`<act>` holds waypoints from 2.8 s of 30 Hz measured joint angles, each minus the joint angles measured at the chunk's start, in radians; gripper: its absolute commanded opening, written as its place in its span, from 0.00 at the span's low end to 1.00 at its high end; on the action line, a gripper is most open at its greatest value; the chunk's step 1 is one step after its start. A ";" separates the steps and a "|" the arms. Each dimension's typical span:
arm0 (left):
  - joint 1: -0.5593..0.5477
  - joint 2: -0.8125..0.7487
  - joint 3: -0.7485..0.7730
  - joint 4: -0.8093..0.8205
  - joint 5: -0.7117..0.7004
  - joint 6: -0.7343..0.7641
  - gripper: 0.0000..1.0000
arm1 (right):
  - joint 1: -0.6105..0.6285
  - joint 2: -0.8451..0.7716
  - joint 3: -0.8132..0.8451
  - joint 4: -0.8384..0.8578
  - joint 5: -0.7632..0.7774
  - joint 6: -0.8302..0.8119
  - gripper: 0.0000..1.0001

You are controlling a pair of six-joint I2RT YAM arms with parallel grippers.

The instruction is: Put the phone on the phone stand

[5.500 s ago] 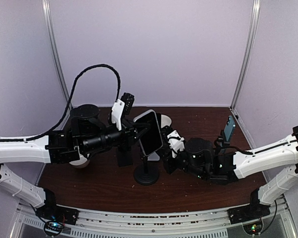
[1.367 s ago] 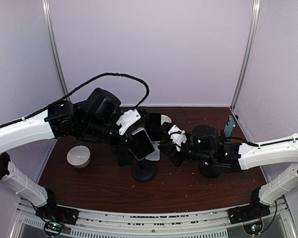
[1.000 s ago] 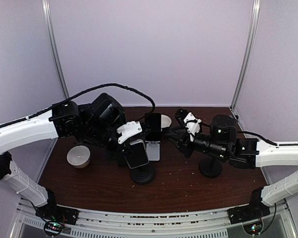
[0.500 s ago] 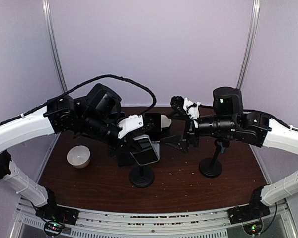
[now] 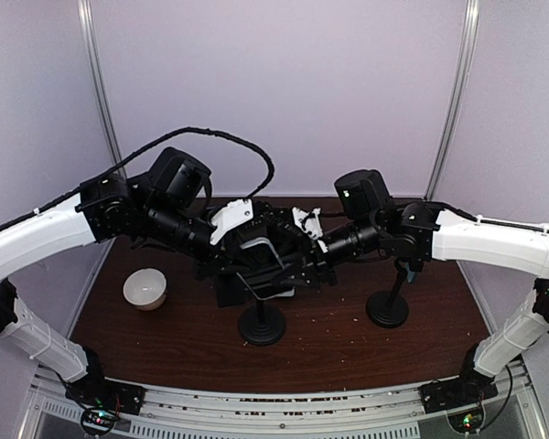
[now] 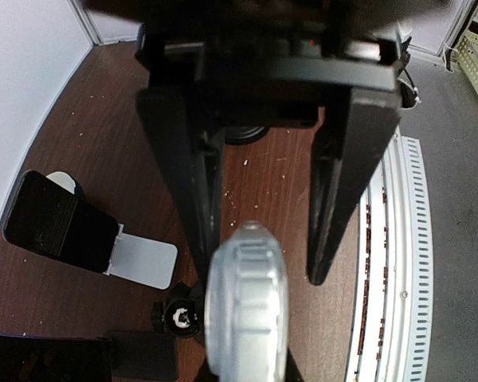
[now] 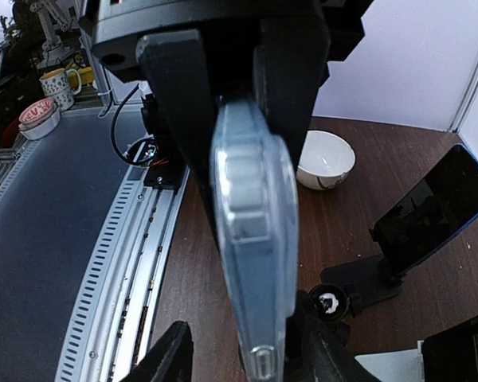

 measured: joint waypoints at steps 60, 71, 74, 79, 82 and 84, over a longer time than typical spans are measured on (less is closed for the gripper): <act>-0.027 -0.020 -0.958 1.613 -0.106 -0.323 0.29 | -0.059 0.026 -0.244 0.457 -0.139 0.061 0.00; -0.020 -0.076 -0.909 1.443 -0.019 -0.239 0.79 | -0.062 0.014 -0.251 0.456 -0.129 0.037 0.00; -0.019 -0.129 -0.879 1.393 0.002 -0.188 0.82 | -0.058 0.017 -0.251 0.457 -0.126 0.027 0.00; -0.020 -0.192 -0.805 1.397 0.037 -0.140 0.61 | -0.058 0.024 -0.249 0.468 -0.128 0.026 0.00; -0.020 -0.182 -0.782 1.392 0.059 -0.125 0.34 | -0.058 0.026 -0.249 0.470 -0.128 0.026 0.00; -0.018 -0.164 -0.766 1.380 0.066 -0.124 0.13 | -0.058 0.026 -0.249 0.466 -0.130 0.016 0.02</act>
